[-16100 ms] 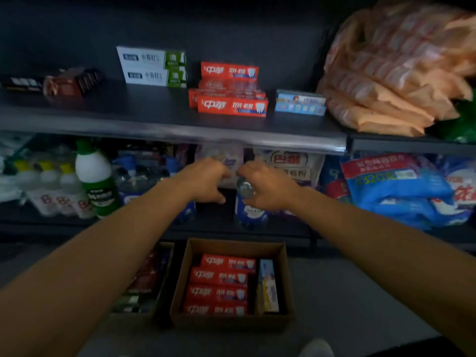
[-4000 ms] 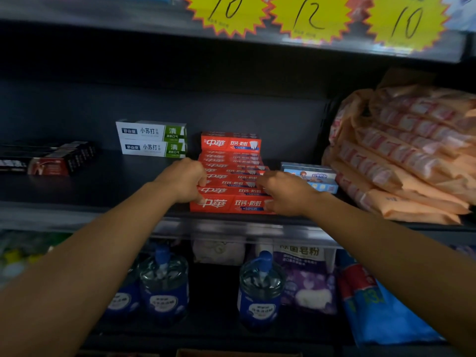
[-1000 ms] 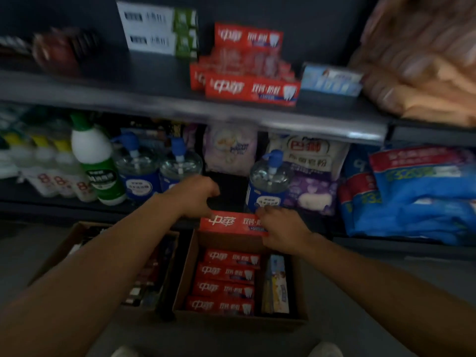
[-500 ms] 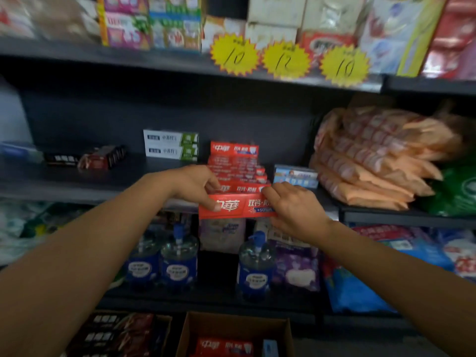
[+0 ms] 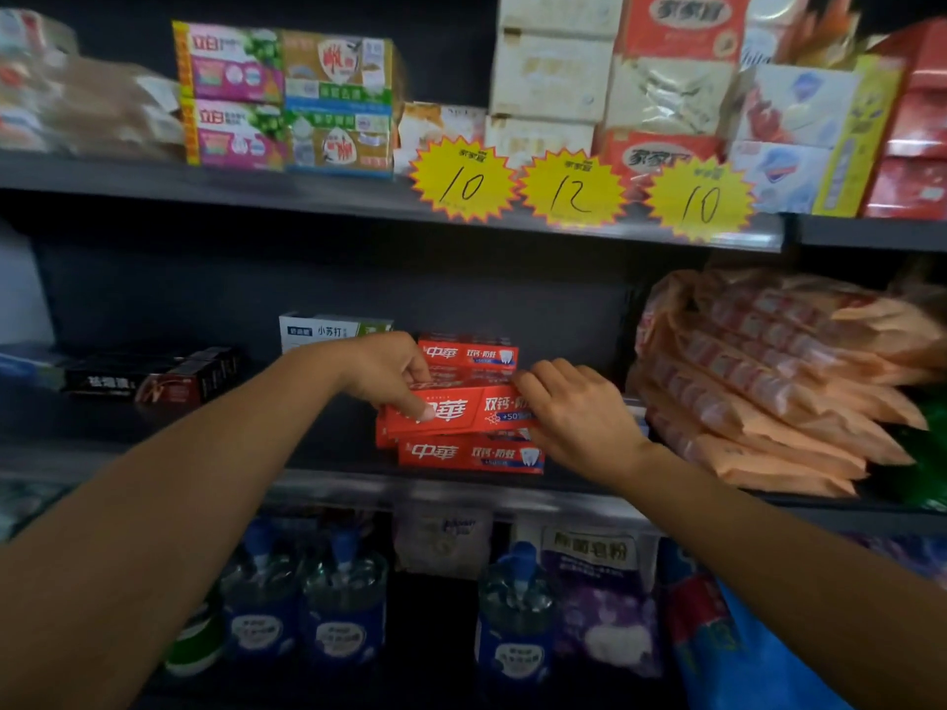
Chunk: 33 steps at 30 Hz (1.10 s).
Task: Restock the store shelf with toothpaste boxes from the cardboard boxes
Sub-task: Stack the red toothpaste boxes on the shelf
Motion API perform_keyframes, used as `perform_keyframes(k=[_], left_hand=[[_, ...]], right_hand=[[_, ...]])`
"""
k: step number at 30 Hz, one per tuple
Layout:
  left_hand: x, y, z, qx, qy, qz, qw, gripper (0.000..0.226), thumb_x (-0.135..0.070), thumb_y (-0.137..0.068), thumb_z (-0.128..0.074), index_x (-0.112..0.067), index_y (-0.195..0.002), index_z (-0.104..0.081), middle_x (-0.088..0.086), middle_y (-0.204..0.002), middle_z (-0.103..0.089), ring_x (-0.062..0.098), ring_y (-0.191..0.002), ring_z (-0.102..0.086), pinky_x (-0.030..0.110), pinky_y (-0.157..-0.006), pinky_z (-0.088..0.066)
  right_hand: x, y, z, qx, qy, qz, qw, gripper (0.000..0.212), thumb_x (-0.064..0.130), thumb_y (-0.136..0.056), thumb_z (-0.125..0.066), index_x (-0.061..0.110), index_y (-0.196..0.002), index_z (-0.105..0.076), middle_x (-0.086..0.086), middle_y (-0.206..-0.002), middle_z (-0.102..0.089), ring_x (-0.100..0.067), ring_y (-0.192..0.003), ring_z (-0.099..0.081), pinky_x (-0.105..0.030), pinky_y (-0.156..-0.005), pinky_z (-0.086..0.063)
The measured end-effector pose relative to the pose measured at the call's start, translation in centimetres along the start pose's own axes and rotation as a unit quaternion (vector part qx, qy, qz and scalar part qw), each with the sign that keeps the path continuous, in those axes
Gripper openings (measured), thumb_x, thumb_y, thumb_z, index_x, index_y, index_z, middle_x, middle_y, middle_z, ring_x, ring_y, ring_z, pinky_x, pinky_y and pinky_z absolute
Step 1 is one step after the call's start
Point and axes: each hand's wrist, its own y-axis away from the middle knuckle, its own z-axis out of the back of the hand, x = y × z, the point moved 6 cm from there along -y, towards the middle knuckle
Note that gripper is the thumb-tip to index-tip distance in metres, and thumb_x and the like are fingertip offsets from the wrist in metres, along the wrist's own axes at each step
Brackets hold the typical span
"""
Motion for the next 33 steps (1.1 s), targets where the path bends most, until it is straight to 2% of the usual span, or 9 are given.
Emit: perform_keyframes(k=[4,8,11,14,17,22,29,33], left_hand=[[1.3,-2.5,0.3,-0.042,-0.023,0.001,0.999,0.028,-0.025,-0.078,-0.076,-0.020,-0.104,-0.065,-0.006,-0.103,-0.066,0.013,-0.100,-0.062,0.038,-0.095,-0.050],[2.8,-5.1,0.5,-0.056,-0.023,-0.001,0.998,0.023,-0.025,-0.080,-0.075,-0.023,-0.100,-0.063,-0.006,-0.101,-0.067,0.011,-0.097,-0.062,0.039,-0.095,-0.050],[3.7,-7.1,0.8,-0.052,-0.019,-0.006,0.998,0.021,-0.024,-0.080,-0.074,-0.026,-0.096,-0.062,-0.007,-0.101,-0.066,0.011,-0.098,-0.062,0.037,-0.095,-0.049],[4.6,-9.6,1.1,-0.049,-0.034,-0.007,0.998,0.030,-0.025,-0.079,-0.075,-0.024,-0.105,-0.062,-0.006,-0.107,-0.064,0.013,-0.105,-0.059,0.038,-0.097,-0.047],[5.6,-12.2,1.5,-0.053,-0.046,-0.001,0.998,0.045,-0.029,-0.076,-0.078,-0.021,-0.117,-0.061,-0.005,-0.115,-0.062,0.014,-0.108,-0.057,0.041,-0.100,-0.046],[7.6,-17.1,1.9,-0.072,-0.041,0.001,0.997,0.048,-0.027,-0.075,-0.080,-0.018,-0.118,-0.061,-0.003,-0.117,-0.061,0.015,-0.110,-0.056,0.040,-0.100,-0.045],[10.3,-23.3,1.0,-0.081,-0.015,0.007,0.997,0.046,-0.027,-0.075,-0.080,-0.018,-0.117,-0.065,-0.001,-0.117,-0.065,0.017,-0.107,-0.060,0.045,-0.100,-0.045],[11.2,-25.7,0.1,-0.090,-0.021,0.019,0.996,0.046,-0.025,-0.075,-0.080,-0.017,-0.118,-0.065,-0.002,-0.116,-0.065,0.018,-0.107,-0.060,0.040,-0.099,-0.045]], right_hand=[[-1.3,-1.3,-2.6,0.052,-0.039,-0.033,0.997,0.057,0.036,-0.070,-0.079,0.012,-0.116,-0.054,-0.006,-0.108,-0.059,-0.024,-0.094,-0.059,-0.039,-0.075,-0.054],[-4.6,-2.6,-5.4,0.155,-0.167,-0.153,0.962,0.068,0.040,-0.078,-0.074,0.020,-0.133,-0.040,0.001,-0.130,-0.048,-0.017,-0.117,-0.047,-0.037,-0.091,-0.048],[-6.5,-4.0,-7.5,0.211,-0.259,-0.191,0.923,0.057,0.028,-0.081,-0.074,0.017,-0.128,-0.046,-0.002,-0.127,-0.053,-0.018,-0.113,-0.054,-0.036,-0.091,-0.050],[-7.6,-5.5,-9.6,0.256,-0.277,-0.176,0.909,0.032,0.021,-0.082,-0.074,0.017,-0.108,-0.055,0.000,-0.114,-0.060,-0.012,-0.099,-0.057,-0.028,-0.085,-0.050],[-8.7,-6.8,-11.8,0.265,-0.284,-0.183,0.903,0.031,0.019,-0.080,-0.076,0.011,-0.107,-0.061,0.001,-0.110,-0.061,-0.008,-0.094,-0.054,-0.024,-0.081,-0.047],[-10.7,-8.8,-15.8,0.248,-0.266,-0.190,0.912,0.035,0.020,-0.078,-0.078,0.007,-0.107,-0.064,-0.002,-0.108,-0.064,-0.011,-0.093,-0.057,-0.024,-0.077,-0.045],[-13.0,-10.2,-22.1,0.250,-0.261,-0.211,0.908,0.038,0.019,-0.076,-0.079,0.010,-0.110,-0.063,-0.003,-0.110,-0.064,-0.017,-0.102,-0.061,-0.030,-0.087,-0.051],[-13.5,-10.4,-24.9,0.263,-0.247,-0.208,0.909,0.032,0.017,-0.076,-0.078,0.010,-0.105,-0.065,-0.003,-0.110,-0.065,-0.018,-0.103,-0.061,-0.035,-0.091,-0.051]])
